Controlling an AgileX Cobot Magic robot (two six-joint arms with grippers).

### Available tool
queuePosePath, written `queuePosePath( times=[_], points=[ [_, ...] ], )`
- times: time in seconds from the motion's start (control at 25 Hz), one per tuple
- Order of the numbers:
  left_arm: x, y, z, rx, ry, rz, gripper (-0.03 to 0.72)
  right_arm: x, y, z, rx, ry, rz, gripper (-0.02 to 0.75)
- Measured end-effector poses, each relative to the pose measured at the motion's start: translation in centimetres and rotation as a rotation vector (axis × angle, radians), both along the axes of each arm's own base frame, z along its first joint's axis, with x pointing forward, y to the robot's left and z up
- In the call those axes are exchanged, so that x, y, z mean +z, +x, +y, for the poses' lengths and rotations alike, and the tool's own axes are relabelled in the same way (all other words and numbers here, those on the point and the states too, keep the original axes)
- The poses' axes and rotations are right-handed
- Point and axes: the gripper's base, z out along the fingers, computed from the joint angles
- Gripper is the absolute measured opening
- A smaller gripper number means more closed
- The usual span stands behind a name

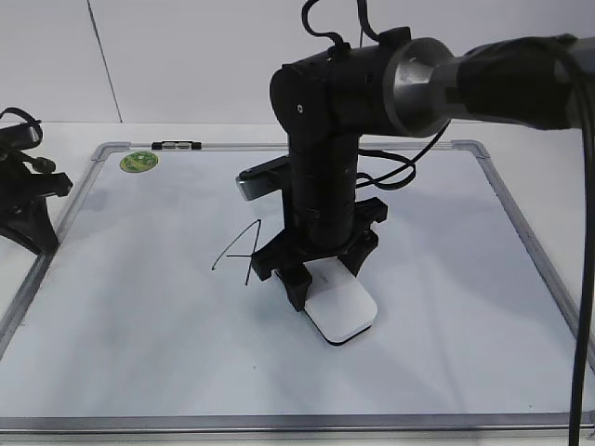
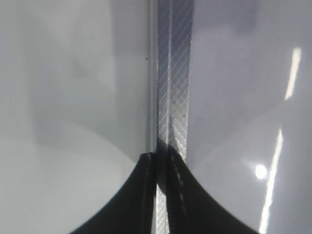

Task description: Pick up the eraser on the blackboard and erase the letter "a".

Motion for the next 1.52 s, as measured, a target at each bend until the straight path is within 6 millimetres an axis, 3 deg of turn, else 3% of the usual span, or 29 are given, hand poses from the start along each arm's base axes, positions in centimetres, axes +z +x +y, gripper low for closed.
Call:
queuePosePath(
  times=[0.24, 0.56, 0.76, 0.96, 1.36, 1.52],
  points=[
    [0.0, 0.0, 0.0, 0.001, -0.002, 0.000, 0.014, 0.8, -0.7, 0.2, -0.009, 0.042, 0.017, 0.536],
    [0.0, 0.0, 0.0, 0.002, -0.003, 0.000, 0.014, 8.8, -1.2, -0.7, 0.018, 0.106, -0.185, 0.536],
    [0.0, 0.0, -0.1, 0.004, -0.007, 0.000, 0.014, 11.5, -0.5, -2.0, -0.026, 0.048, -0.327, 0.536],
    [0.0, 0.0, -0.1, 0.007, -0.012, 0.000, 0.014, 13.1, 0.7, -4.6, -0.133, 0.034, -0.389, 0.536],
    [0.0, 0.0, -0.2, 0.011, -0.018, -0.001, 0.014, 15.1, 4.4, -14.8, -0.412, 0.011, -0.425, 0.536],
    [0.0, 0.0, -0.2, 0.011, -0.018, -0.001, 0.014, 15.1, 4.9, -17.0, -0.476, 0.014, -0.411, 0.536]
  ],
)
